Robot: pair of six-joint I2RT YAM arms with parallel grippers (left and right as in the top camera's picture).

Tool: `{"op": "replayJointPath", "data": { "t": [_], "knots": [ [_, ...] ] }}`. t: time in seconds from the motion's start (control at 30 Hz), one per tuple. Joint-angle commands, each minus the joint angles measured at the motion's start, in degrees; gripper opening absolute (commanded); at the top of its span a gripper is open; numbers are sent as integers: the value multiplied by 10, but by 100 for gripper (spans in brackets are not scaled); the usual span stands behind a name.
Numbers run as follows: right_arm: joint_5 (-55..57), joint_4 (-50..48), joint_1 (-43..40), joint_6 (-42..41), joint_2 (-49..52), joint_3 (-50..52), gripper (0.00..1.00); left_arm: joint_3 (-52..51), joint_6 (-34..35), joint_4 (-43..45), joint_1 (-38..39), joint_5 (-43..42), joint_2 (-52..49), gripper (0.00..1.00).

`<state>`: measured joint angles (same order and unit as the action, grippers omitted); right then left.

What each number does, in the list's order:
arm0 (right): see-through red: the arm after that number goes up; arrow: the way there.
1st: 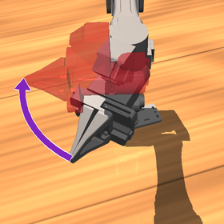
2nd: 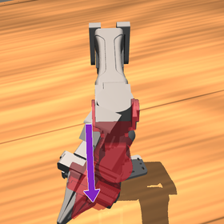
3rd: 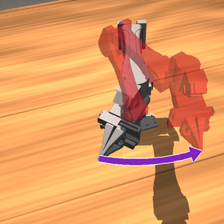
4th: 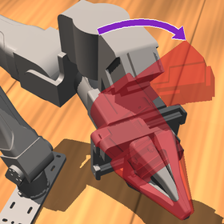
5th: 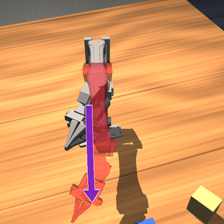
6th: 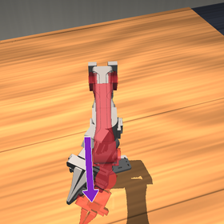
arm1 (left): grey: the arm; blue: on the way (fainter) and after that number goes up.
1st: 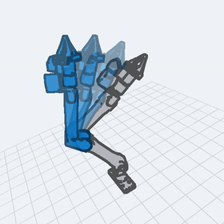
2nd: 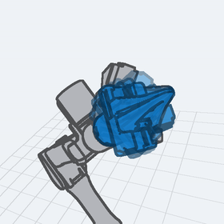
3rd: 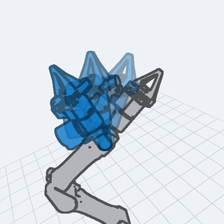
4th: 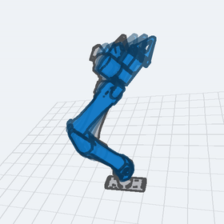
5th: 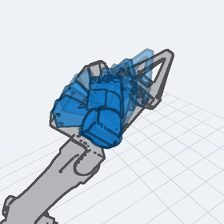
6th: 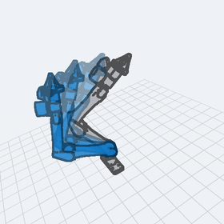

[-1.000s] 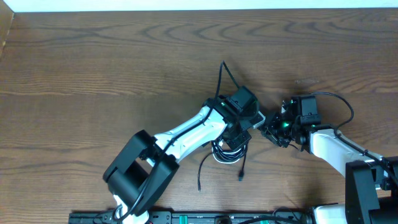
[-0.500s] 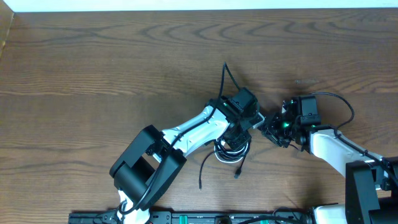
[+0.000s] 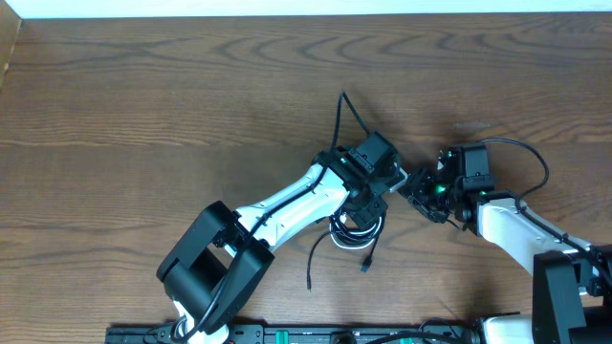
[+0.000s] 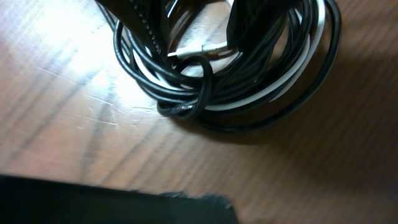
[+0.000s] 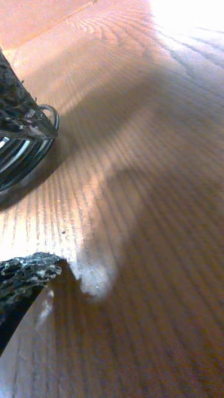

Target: Untangle cables

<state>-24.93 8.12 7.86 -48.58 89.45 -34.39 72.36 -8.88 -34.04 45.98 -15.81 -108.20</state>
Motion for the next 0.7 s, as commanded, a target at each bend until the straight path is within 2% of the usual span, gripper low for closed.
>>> {"op": "replayJointPath", "data": {
  "t": [0.0,0.2,0.47,0.67],
  "knots": [
    [163,35,-3,-7,36,35,61,8,20,4,0,33,19,36],
    [248,83,-17,-95,36,35,64,7,47,21,0,35,33,36],
    [250,91,-24,-97,36,35,65,6,99,51,0,34,30,37],
    [250,91,-24,-97,36,35,65,0,101,46,0,30,17,36]
  ]
}}
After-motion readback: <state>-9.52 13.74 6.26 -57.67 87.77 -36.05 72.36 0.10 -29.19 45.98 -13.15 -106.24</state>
